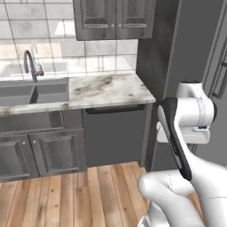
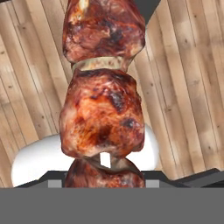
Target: Store the kebab skewer in the freezer for long-term storage. Close the freezer door after placing the cooked food.
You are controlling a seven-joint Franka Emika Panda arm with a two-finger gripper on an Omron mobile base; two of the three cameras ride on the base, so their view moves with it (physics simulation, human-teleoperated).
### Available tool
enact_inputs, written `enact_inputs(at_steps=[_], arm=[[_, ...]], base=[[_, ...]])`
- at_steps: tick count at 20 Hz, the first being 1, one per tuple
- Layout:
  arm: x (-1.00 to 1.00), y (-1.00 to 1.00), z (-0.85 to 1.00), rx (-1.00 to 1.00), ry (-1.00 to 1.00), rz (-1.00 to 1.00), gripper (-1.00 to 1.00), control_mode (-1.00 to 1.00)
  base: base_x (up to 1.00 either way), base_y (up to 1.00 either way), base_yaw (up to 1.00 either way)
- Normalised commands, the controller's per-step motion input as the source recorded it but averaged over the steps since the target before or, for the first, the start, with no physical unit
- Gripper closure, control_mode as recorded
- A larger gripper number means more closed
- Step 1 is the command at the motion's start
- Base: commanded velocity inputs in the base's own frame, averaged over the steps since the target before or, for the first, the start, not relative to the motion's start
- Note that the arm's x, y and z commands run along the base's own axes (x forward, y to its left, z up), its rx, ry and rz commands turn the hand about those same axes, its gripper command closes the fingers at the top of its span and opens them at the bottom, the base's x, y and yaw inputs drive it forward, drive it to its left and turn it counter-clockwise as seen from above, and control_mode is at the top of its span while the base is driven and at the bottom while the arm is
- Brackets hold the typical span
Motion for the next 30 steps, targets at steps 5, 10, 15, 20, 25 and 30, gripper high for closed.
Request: enact_inputs(at_steps=[5,10,15,20,25,30], arm=[[0.00,0.00,0.00,0.00,0.00,0.00,1.00,1.00],[0.00,0.00,0.00,0.00,0.00,0.00,1.00,1.00],[0.00,0.00,0.00,0.00,0.00,0.00,1.00,1.00],[0.00,0.00,0.00,0.00,0.00,0.00,1.00,1.00],[0.00,0.00,0.00,0.00,0.00,0.00,1.00,1.00],[0.00,0.00,0.00,0.00,0.00,0.00,1.00,1.00]], base=[[-0.61,-0.30,0.12],[-0.65,-0.40,0.06],[-0.03,-0.87,0.00],[0.00,-0.86,0.00],[0.00,-0.82,0.04],[0.12,-0.50,0.15]])
